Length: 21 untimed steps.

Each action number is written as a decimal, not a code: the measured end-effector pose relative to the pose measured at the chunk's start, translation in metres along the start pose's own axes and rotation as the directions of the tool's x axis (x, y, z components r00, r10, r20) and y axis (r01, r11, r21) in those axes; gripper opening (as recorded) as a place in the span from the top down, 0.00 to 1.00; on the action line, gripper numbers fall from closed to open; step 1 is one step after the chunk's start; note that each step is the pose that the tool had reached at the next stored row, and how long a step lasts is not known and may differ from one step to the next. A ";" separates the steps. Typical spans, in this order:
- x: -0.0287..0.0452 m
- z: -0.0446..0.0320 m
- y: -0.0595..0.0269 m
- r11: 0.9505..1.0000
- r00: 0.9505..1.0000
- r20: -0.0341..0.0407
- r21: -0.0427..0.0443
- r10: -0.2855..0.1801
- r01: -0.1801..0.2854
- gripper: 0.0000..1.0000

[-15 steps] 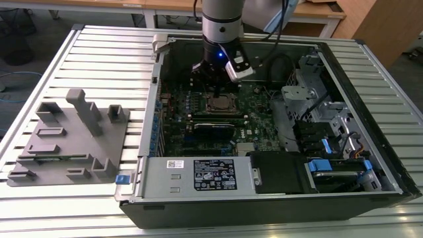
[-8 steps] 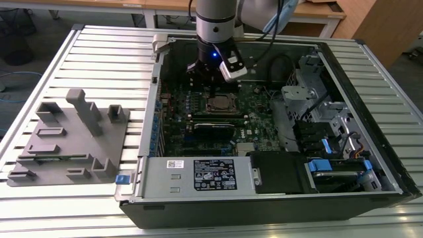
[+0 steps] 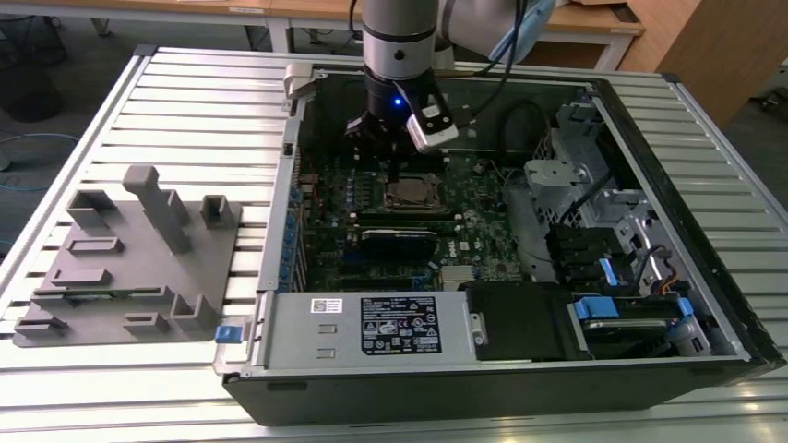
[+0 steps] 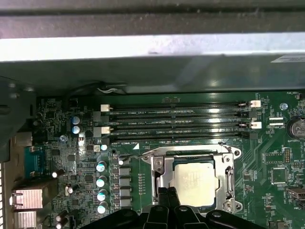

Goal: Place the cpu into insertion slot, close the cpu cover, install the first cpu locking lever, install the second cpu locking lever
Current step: 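Install the first cpu locking lever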

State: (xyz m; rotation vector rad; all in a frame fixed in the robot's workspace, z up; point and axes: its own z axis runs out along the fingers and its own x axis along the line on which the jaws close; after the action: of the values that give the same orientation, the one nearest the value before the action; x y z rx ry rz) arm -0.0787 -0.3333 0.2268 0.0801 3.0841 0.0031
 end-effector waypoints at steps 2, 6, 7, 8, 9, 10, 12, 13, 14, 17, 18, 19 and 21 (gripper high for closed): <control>-0.0001 -0.0024 0.0000 1.000 1.000 0.000 0.000 0.000 0.000 0.89; -0.0004 -0.0068 0.0000 1.000 1.000 0.000 0.000 0.000 0.000 0.89; -0.0004 -0.0070 0.0000 1.000 1.000 0.000 0.000 0.000 0.000 0.89; -0.0004 -0.0070 0.0001 1.000 1.000 0.000 0.000 0.000 0.000 0.89; -0.0004 -0.0070 0.0001 1.000 1.000 0.000 0.000 0.000 0.000 0.89; -0.0004 -0.0071 0.0000 1.000 1.000 0.000 0.000 0.000 0.000 0.89; 0.0001 -0.0072 0.0000 1.000 1.000 0.000 0.000 0.000 0.000 0.89; 0.0002 -0.0071 0.0000 1.000 1.000 0.000 0.000 0.000 0.000 0.89; 0.0004 -0.0071 0.0000 1.000 1.000 0.000 0.000 0.000 0.000 0.89; 0.0006 -0.0071 0.0000 1.000 1.000 0.000 0.000 0.000 0.000 0.89; 0.0006 -0.0071 0.0000 1.000 1.000 0.000 0.000 0.000 0.000 0.89; 0.0006 -0.0071 0.0000 1.000 1.000 0.000 0.000 0.000 0.000 0.89; 0.0007 -0.0071 0.0000 1.000 1.000 0.000 0.000 0.000 0.000 0.89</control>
State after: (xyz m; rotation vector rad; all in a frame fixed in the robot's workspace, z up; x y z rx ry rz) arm -0.0797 -0.3333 0.2338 0.0801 3.0840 0.0030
